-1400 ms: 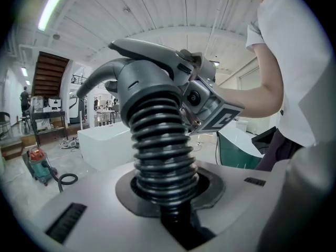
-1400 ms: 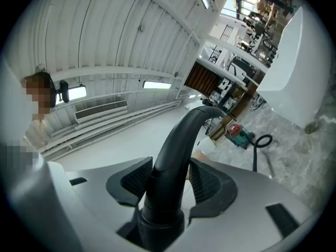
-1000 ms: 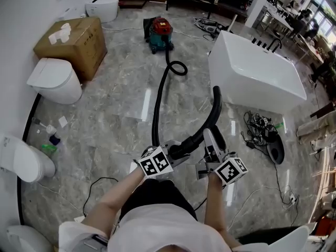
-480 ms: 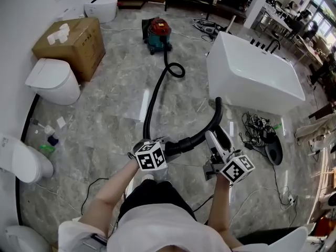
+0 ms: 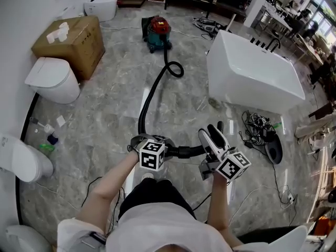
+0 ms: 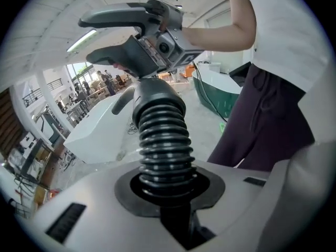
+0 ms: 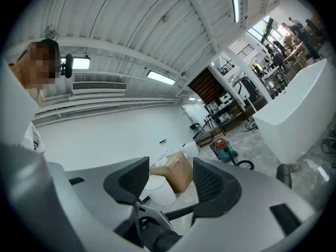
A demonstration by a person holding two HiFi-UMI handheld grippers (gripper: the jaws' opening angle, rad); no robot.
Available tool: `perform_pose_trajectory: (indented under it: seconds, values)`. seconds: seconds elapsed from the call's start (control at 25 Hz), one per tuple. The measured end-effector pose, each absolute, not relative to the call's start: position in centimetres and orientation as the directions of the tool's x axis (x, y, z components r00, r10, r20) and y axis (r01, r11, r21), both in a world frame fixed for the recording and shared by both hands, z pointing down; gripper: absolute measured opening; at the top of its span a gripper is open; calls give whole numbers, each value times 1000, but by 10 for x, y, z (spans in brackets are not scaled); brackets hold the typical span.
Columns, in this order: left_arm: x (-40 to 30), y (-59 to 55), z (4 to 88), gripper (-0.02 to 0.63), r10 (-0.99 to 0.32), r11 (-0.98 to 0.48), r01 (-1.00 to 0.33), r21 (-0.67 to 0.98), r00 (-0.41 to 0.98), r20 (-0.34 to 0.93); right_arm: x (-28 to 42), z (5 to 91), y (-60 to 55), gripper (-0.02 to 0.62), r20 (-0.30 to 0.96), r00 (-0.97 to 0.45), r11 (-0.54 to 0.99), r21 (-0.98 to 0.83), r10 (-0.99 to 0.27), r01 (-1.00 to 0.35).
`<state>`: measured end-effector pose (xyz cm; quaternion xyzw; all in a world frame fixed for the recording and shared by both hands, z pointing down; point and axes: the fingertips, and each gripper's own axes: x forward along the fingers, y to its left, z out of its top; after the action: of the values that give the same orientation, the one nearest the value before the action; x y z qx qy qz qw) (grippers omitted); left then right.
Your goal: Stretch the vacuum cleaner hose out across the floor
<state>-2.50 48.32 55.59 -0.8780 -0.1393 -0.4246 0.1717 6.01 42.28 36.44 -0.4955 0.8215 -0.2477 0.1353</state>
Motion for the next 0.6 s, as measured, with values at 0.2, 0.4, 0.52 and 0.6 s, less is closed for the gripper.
perform_pose_trajectory:
  seconds: [0.2,0.4,0.52,0.6]
  values:
    - [-26,481,561,95,85,-872,442,-212,563,822,39,381,424,247,140,-578,466,-457,-804,-758]
    - [-27,480,560,95,99,-854,478,-206,538,837,9,405,444,247,360,-754,686,-321,-549,-653]
    - [-31,478,560,95,115,-851,489,-191,529,841,-7,433,462,247,562,-748,808,-221,-352,-546]
    - [-32,479,561,95,130,-855,487,-177,532,837,-15,453,474,247,670,-702,861,-185,-241,-473]
